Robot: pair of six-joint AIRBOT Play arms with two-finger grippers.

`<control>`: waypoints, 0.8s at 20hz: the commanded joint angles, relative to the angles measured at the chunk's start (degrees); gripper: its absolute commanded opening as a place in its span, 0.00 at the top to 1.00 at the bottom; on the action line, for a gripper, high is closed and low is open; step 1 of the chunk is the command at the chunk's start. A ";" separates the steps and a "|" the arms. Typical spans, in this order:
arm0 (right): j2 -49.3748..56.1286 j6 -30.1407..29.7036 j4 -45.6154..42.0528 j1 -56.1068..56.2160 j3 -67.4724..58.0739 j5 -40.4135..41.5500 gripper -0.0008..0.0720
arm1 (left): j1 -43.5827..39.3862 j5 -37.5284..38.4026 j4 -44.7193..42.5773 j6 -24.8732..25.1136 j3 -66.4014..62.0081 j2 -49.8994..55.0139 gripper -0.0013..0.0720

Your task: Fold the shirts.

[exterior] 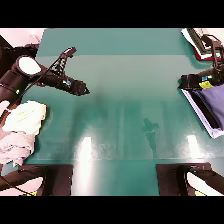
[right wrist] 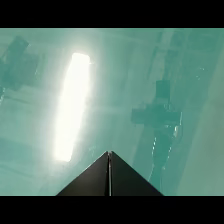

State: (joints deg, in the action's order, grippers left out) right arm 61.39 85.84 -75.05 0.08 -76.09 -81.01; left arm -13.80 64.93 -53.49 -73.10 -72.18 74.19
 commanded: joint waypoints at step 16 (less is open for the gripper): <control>-0.04 0.04 0.00 0.02 0.02 -5.16 0.96 | 3.48 6.91 -1.33 -0.85 -3.26 -1.88 0.95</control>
State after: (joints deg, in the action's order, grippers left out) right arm 61.39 85.86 -75.07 0.08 -76.09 -85.49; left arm -12.45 66.46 -53.80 -73.38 -73.49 73.58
